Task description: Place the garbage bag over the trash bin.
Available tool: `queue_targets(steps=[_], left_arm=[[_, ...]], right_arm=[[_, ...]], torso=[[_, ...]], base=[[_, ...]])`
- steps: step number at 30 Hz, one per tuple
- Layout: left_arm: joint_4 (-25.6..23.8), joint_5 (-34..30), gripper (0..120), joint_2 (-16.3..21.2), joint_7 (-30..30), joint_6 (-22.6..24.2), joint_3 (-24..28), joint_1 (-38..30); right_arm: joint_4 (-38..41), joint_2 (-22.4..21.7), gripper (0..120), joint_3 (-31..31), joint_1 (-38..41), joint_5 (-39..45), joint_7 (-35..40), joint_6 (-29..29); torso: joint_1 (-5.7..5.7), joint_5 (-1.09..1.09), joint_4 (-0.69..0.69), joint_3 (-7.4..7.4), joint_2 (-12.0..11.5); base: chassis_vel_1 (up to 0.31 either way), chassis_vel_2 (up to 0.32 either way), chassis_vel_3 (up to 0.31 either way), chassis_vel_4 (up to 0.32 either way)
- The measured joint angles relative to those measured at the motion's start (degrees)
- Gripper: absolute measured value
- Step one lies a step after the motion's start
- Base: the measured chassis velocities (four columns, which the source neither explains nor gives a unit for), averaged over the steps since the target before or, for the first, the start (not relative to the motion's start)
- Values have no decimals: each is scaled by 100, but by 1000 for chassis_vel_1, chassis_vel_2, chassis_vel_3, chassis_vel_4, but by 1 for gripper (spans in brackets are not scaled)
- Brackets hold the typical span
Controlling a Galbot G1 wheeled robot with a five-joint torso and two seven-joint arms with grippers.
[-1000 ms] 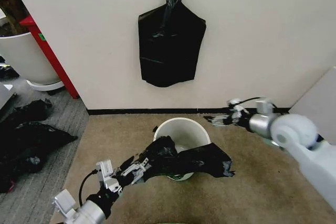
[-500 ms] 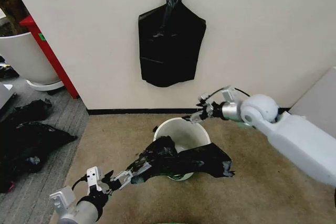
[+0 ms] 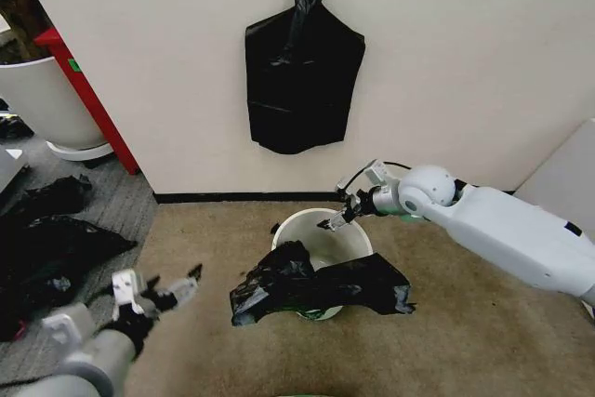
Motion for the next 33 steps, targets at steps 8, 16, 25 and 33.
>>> queue_targets(steps=[8,16,25,33], left_arm=[[2,-114,100,177,616,13,-636,-80],[6,-109,100,139,789,-11,-712,-75],[6,-70,100,131,965,-38,-796,-115],[6,-65,100,119,963,-75,-651,-197]], right_arm=[[-402,177,100,-217,118,10,36,3],[-1101,679,100,-655,510,-61,-2,4],[-1306,805,99,-1251,792,-90,-117,4],[-1382,868,73,-1388,815,-24,-45,7]], torso=[[0,0,0,0,0],[0,0,3,0,0],[0,0,1,0,0],[0,-1,1,-1,1]], base=[[0,0,0,0],[0,0,0,0],[0,0,0,0],[0,0,0,0]])
